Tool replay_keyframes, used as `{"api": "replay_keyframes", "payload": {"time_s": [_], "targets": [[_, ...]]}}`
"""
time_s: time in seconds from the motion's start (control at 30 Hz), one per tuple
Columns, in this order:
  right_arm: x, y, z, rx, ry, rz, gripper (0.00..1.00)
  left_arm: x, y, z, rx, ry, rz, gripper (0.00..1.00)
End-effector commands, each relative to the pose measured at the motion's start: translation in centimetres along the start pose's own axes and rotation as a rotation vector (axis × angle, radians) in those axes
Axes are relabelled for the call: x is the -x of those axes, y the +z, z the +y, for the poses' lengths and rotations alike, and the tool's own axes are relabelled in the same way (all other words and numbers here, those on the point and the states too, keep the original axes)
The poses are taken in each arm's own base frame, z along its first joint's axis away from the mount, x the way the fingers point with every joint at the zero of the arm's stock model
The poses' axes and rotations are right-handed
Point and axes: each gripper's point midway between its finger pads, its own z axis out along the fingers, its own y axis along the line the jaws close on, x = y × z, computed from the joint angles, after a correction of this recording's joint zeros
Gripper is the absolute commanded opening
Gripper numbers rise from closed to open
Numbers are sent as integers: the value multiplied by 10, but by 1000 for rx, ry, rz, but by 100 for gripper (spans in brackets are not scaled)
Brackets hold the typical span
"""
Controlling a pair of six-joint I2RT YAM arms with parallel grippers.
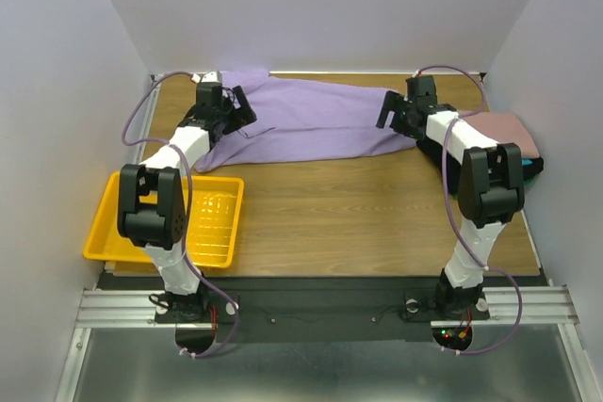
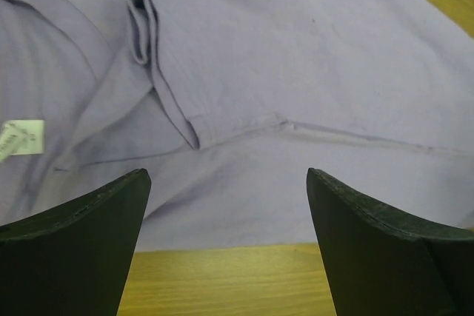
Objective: Fold and stack the t-shirts
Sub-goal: Fold the tshirt
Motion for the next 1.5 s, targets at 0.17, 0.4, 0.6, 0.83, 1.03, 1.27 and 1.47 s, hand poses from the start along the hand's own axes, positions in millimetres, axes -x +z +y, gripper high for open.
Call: {"api": "replay_keyframes", "payload": {"time_s": [0.17, 0.4, 0.6, 0.83, 1.03, 1.27, 1.47], "targets": [[3, 23, 26, 94, -51, 2, 100, -12, 44, -5, -1, 5, 43, 99], [-12, 38, 8, 7, -26, 23, 100, -3, 82, 13, 129, 13, 50, 98], [-19, 41, -10, -72, -31, 20, 100, 51, 118, 18, 212, 33, -20, 99], [-13, 33, -20, -124, -35, -12, 100, 113, 122, 53, 294, -50, -121, 99], [-13, 26, -16, -99, -39, -12, 100, 141, 75, 24, 186, -40, -186, 99], [-20, 31, -23, -126, -38, 1, 100, 82, 43, -1, 81, 2, -110, 99], [-23, 32, -28, -151, -43, 2, 100, 28, 44, -14, 57, 41, -6, 99]]}}
